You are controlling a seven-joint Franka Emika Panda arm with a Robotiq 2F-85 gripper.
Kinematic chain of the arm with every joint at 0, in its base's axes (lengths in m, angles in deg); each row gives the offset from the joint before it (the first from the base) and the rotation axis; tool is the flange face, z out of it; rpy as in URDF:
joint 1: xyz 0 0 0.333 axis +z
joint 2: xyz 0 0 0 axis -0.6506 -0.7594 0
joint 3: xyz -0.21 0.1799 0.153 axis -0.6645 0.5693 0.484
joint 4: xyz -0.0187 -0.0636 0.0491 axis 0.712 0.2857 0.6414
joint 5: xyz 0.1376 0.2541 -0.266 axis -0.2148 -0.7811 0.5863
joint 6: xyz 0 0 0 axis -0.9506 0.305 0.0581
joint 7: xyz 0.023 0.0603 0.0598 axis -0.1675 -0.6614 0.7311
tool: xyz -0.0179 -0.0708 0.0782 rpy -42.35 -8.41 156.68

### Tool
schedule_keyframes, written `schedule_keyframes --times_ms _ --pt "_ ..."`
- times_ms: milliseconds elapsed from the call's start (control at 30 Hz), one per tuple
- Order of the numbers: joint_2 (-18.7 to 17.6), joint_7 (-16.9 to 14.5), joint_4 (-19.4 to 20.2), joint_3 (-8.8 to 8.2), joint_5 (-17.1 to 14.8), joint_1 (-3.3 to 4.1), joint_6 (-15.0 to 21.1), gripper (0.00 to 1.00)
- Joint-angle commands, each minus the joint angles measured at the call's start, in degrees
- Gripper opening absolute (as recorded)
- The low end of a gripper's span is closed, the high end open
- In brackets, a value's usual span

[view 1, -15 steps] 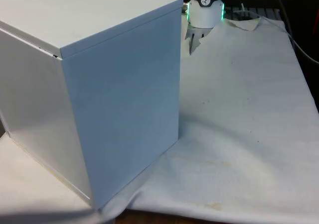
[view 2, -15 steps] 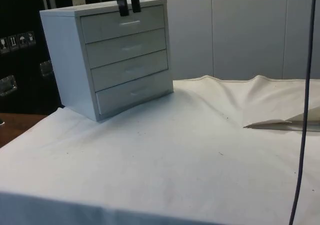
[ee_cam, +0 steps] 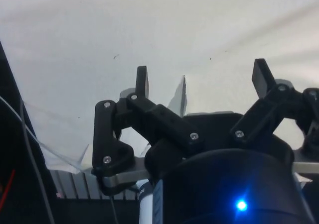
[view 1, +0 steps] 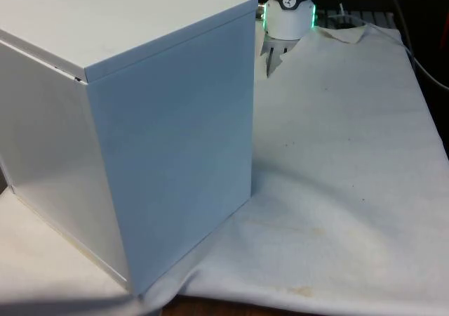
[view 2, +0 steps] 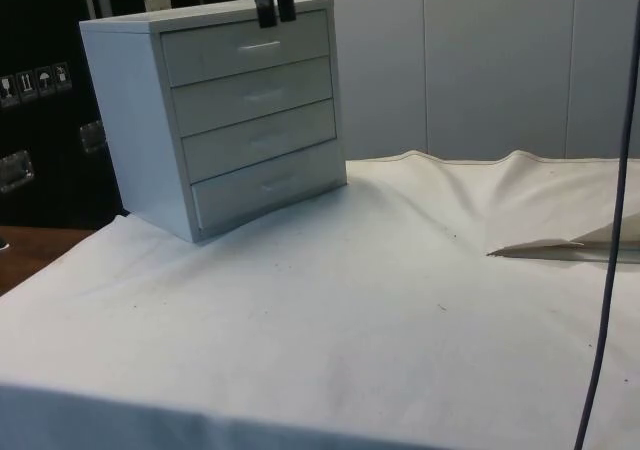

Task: Open the drawer, then close it.

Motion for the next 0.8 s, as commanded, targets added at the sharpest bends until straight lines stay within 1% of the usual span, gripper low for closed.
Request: schedule_keyframes --times_ms 0,133,167,233,433,467,533,633,667,700,733,767 --pt "0.2 -0.6 0.2 -0.11 0.2 -0.11 0.4 1.0" --pt "0.6 -2.5 0.5 -0.63 0.3 -0.06 0.3 1.0" --pt "0.1 -2.1 0.0 -0.63 0.0 0.0 0.0 1.0" --pt "0.8 -4.0 0.7 -0.97 0.4 -0.06 0.3 1.0" --pt "1.1 -6.8 1.0 -1.6 0.4 -0.06 0.2 1.0" --pt "0.6 -6.5 0.6 -1.6 0.0 0.0 -0.1 1.0" --pt "1.1 -8.3 1.0 -1.89 0.3 -0.06 0.3 1.0" --pt "1.1 -9.8 1.0 -2.12 0.3 -0.06 0.3 1.0" --pt "1.1 -10.3 1.0 -2.23 0.3 -0.06 0.4 1.0" --pt "0.8 -10.0 0.7 -2.23 0.0 0.0 -0.1 1.0" --pt "1.1 -11.3 1.0 -2.41 0.3 -0.06 0.5 1.0" --pt "1.1 -11.7 1.0 -2.46 0.3 -0.06 0.5 1.0"
